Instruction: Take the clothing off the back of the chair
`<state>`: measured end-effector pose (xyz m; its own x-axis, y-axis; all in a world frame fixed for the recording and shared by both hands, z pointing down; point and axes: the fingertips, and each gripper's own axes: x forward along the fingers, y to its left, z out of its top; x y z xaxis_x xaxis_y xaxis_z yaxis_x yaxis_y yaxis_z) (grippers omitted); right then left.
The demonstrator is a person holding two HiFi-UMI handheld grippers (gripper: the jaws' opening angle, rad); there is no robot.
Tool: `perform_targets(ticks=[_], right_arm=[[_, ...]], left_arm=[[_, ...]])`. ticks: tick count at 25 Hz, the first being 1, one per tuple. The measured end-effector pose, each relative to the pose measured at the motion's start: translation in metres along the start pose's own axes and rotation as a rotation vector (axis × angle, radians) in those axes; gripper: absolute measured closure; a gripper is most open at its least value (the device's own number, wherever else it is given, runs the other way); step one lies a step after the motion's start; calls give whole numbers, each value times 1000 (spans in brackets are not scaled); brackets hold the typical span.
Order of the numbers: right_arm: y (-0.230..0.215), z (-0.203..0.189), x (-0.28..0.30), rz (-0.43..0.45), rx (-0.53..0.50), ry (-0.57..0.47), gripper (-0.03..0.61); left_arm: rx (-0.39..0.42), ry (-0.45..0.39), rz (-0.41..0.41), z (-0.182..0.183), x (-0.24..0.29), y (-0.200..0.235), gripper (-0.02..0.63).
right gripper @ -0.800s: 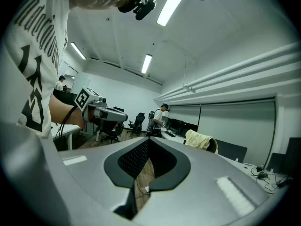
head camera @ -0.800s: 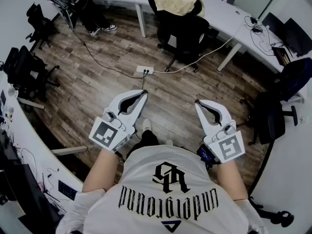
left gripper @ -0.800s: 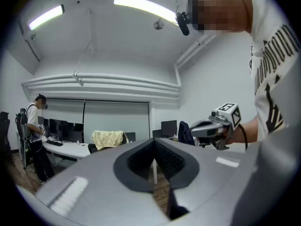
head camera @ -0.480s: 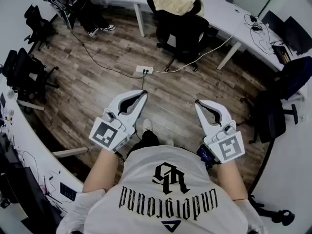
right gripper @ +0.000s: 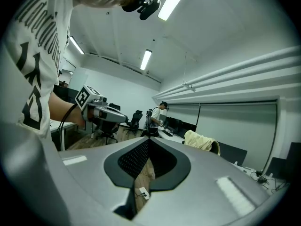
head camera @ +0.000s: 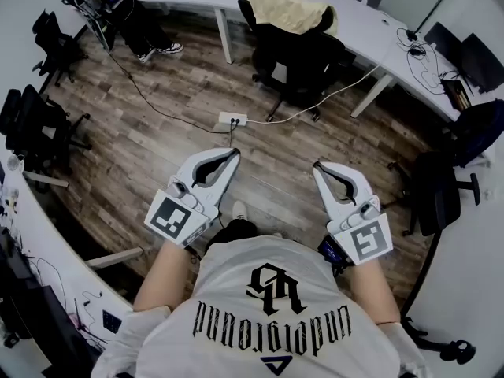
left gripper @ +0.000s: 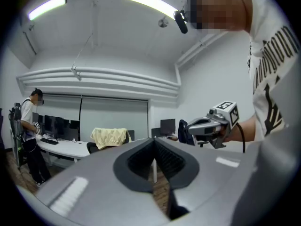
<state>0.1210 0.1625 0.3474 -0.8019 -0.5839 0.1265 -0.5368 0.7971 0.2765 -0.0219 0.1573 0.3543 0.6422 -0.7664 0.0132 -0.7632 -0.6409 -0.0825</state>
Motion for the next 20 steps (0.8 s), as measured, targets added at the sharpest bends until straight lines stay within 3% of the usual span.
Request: perform_targets(ticks=[10, 20], right_arm=[[-20, 13, 98, -51, -10, 58, 572], [-46, -9, 147, -50, 14, 97, 572]], left_arm=[[-26, 32, -101, 3, 19, 94, 565], [-43, 65, -129, -20, 54, 145, 563]])
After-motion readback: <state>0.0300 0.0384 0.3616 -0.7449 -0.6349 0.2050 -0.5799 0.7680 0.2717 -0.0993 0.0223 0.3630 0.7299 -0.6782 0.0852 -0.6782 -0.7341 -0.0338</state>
